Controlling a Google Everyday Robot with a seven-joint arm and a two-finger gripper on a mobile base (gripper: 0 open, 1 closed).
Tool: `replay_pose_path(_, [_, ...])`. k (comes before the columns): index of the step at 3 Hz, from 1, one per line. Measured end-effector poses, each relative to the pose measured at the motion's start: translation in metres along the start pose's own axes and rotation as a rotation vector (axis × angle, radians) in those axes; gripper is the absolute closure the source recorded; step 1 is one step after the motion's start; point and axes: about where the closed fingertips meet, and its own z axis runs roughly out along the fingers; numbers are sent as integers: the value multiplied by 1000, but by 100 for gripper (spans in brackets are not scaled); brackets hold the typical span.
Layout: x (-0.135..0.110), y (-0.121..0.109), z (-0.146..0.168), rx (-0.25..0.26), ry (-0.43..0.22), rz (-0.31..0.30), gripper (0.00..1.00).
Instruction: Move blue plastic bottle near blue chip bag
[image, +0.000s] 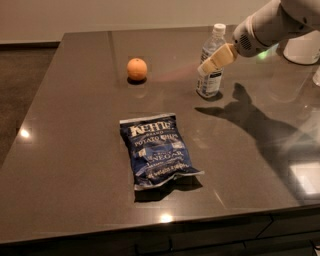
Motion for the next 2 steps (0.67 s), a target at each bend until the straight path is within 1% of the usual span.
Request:
replay_pose_path(1, [-6, 2, 7, -23, -20, 8, 0])
replay_pose_path(2, [-7, 3, 12, -44, -28, 15, 18])
